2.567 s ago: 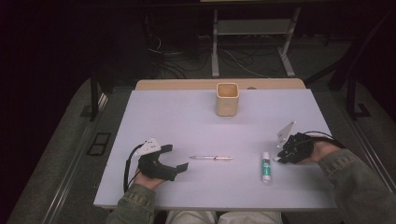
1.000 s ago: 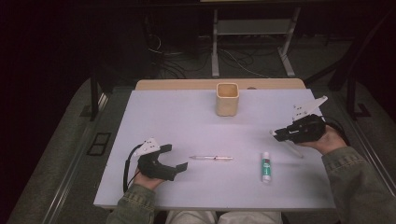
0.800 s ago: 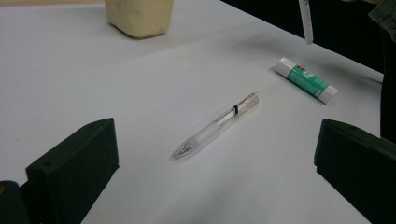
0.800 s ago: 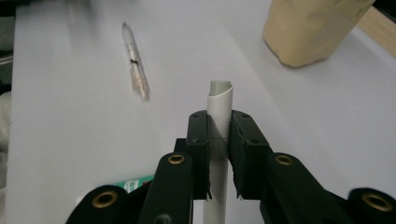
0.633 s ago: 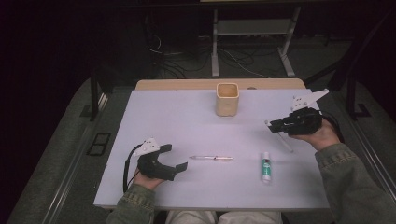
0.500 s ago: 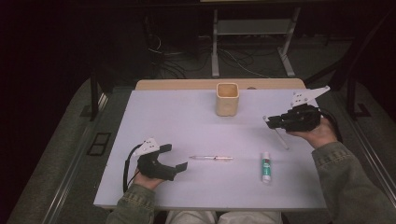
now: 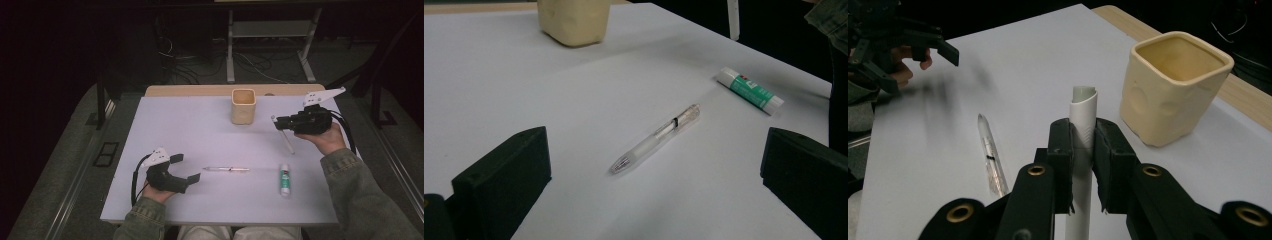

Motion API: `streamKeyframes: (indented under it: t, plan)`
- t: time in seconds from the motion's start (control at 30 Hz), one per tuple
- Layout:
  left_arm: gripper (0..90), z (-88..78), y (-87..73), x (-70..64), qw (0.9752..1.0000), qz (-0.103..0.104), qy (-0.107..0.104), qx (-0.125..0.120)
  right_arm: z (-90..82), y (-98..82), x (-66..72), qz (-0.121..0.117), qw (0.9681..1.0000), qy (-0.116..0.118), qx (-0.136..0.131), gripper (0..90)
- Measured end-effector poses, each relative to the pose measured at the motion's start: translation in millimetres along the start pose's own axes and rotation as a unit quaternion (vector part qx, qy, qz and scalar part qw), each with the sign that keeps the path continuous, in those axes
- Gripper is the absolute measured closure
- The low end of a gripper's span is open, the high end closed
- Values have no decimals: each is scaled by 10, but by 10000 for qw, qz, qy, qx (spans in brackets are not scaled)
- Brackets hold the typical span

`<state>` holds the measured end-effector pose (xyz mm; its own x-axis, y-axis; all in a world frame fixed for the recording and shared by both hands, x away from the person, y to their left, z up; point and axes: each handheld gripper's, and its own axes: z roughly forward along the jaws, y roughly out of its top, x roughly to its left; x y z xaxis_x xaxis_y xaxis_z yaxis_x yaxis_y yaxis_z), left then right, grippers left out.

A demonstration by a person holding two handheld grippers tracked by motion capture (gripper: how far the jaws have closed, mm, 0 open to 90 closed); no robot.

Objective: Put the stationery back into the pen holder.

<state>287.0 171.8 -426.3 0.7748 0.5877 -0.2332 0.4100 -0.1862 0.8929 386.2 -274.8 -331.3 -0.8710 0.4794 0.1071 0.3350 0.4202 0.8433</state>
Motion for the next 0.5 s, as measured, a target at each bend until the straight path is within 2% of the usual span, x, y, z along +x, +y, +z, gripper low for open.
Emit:
streamKeyframes:
  t: [0.5]
  plan:
    - [0,-7,7,3,10000,19,-12,-36,220,194,-43,61,9997,-95,-197,778]
